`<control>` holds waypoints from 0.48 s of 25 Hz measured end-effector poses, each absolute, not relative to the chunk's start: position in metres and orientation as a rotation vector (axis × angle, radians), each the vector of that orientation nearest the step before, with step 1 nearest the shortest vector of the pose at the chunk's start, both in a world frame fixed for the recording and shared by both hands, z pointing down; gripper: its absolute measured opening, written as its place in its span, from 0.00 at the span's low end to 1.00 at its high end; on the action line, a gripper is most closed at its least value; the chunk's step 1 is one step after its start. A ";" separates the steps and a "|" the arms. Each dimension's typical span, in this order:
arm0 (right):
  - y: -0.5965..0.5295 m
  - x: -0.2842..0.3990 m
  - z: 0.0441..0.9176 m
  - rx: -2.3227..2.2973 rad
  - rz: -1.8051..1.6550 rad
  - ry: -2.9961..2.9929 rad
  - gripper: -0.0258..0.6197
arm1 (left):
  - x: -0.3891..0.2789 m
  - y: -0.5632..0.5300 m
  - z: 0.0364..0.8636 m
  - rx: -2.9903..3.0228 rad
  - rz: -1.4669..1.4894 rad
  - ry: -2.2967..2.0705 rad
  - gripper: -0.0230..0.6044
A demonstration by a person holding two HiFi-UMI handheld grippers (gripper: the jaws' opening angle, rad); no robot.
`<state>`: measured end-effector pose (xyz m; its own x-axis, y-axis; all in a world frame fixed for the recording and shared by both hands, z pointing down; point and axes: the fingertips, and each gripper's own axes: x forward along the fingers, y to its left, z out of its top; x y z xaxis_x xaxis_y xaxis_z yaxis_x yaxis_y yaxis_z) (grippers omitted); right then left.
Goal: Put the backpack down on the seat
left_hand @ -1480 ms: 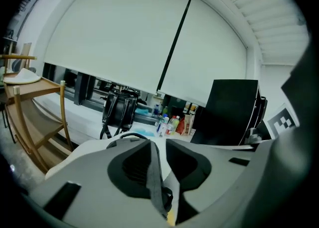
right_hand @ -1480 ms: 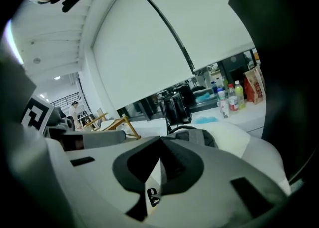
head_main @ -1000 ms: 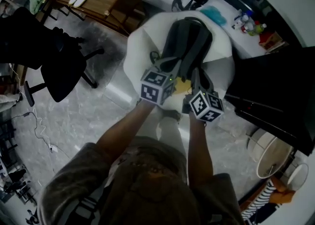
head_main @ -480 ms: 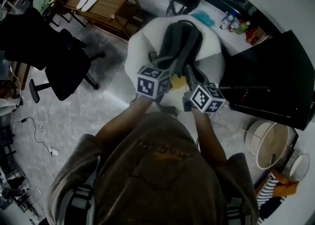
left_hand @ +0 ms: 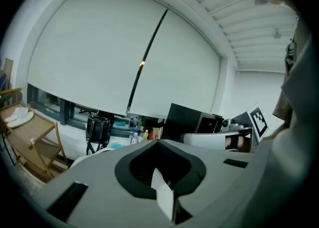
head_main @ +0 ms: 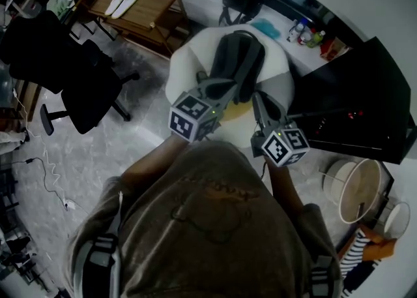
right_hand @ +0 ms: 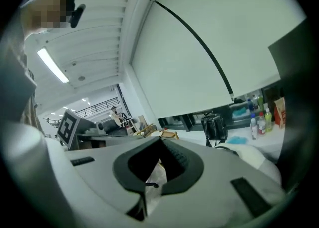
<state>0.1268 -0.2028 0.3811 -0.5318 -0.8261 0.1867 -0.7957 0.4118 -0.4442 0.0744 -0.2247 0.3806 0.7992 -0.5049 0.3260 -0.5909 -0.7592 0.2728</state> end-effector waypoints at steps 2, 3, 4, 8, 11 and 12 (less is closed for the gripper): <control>-0.192 0.128 0.367 -1.479 -0.693 2.599 0.04 | 0.070 -0.215 0.369 2.668 0.305 -0.813 0.04; -0.188 0.127 0.361 -1.479 -0.664 2.602 0.04 | 0.067 -0.212 0.363 2.684 0.292 -0.812 0.04; -0.184 0.126 0.356 -1.480 -0.639 2.605 0.04 | 0.064 -0.209 0.358 2.700 0.281 -0.816 0.04; -0.176 0.122 0.343 -1.483 -0.567 2.607 0.04 | 0.055 -0.203 0.343 2.745 0.245 -0.840 0.04; -0.177 0.119 0.337 -1.480 -0.547 2.598 0.04 | 0.052 -0.203 0.336 2.756 0.218 -0.855 0.04; -0.177 0.118 0.335 -1.476 -0.545 2.597 0.04 | 0.052 -0.204 0.334 2.756 0.207 -0.859 0.04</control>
<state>0.1184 -0.1775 0.3348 -0.5234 -0.8479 0.0842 -0.8101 0.4646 -0.3575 0.0523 -0.2042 0.3343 0.8164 -0.5391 0.2070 -0.5741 -0.7961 0.1915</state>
